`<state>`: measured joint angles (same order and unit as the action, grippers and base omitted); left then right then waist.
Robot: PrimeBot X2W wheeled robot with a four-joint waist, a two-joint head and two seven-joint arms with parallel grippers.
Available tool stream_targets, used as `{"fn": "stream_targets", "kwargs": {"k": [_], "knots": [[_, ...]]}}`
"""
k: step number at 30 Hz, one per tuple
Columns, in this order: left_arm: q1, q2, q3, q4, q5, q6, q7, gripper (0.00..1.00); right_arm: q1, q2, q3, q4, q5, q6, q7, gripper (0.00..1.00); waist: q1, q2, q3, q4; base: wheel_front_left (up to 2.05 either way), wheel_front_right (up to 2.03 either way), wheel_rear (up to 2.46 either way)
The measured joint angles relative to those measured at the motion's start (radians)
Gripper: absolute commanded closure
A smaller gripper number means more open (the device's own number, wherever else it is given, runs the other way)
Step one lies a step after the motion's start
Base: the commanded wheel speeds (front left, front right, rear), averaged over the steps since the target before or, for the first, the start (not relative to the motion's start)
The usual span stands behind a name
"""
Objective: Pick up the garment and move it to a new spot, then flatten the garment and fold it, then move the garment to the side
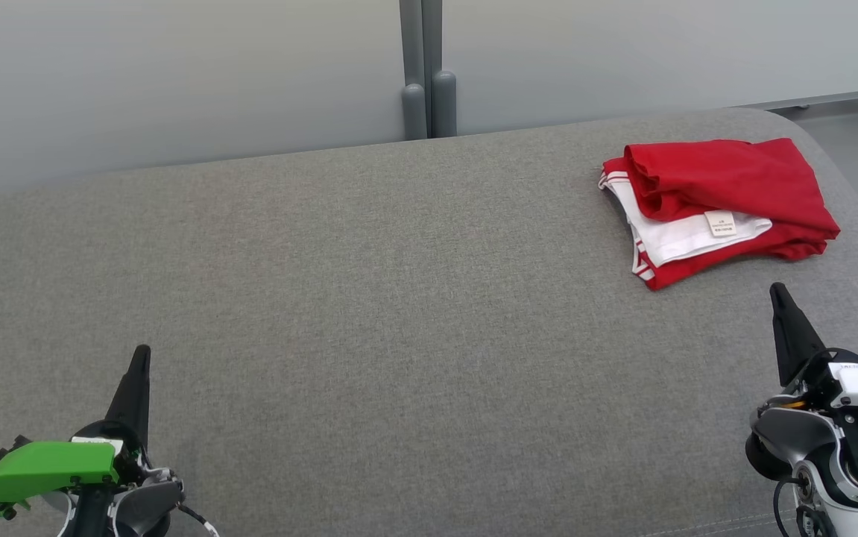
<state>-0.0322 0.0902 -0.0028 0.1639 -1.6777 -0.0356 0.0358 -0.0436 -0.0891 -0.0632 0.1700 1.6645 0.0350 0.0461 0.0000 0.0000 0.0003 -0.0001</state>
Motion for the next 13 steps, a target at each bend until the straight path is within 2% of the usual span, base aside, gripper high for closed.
{"fn": "stream_targets", "kwargs": {"k": [13], "knots": [[-0.001,0.000,0.000,0.001,0.000,-0.002,0.000,1.00,-0.001,0.000,0.000,0.001,0.000,0.000,0.000,1.00,0.0000,0.0000,0.000,0.000,0.00,0.00,0.00]]}}
